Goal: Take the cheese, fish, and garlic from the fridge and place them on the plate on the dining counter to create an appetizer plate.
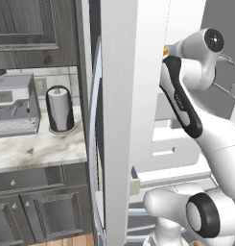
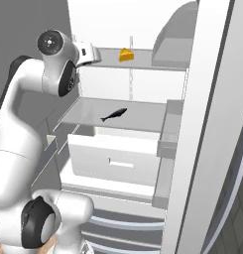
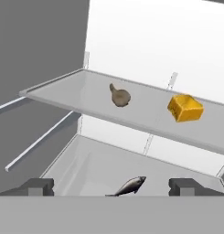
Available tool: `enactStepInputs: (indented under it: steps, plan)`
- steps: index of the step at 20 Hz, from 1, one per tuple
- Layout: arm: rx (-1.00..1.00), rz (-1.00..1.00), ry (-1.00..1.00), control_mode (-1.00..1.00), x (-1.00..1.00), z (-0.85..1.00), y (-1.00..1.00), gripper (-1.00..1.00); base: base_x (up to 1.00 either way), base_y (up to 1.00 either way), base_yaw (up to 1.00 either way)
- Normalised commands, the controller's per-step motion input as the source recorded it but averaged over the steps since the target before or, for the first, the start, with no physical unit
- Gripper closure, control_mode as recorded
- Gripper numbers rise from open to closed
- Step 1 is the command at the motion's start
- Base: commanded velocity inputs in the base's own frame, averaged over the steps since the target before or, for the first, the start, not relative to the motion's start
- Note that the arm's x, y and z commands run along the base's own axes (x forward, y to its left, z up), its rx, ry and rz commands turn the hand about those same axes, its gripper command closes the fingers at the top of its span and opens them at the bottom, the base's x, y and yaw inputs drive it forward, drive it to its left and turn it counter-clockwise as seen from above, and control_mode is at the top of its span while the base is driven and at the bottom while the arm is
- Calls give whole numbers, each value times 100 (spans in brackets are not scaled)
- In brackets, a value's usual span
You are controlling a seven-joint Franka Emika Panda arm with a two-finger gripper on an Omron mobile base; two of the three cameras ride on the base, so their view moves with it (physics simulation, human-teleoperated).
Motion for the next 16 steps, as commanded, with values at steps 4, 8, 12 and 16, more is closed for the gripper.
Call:
enactStepInputs:
  steps: [4,8,12,16]
  plan:
    - [0,0,0,-100,5,27,0,-100,0,0,0]
    - [0,0,0,-100,5,2,0,-100,0,0,0]
    - [0,2,-6,-100,0,-20,0,-100,0,0,0]
    - [0,4,-10,-100,0,-32,0,-100,0,0,0]
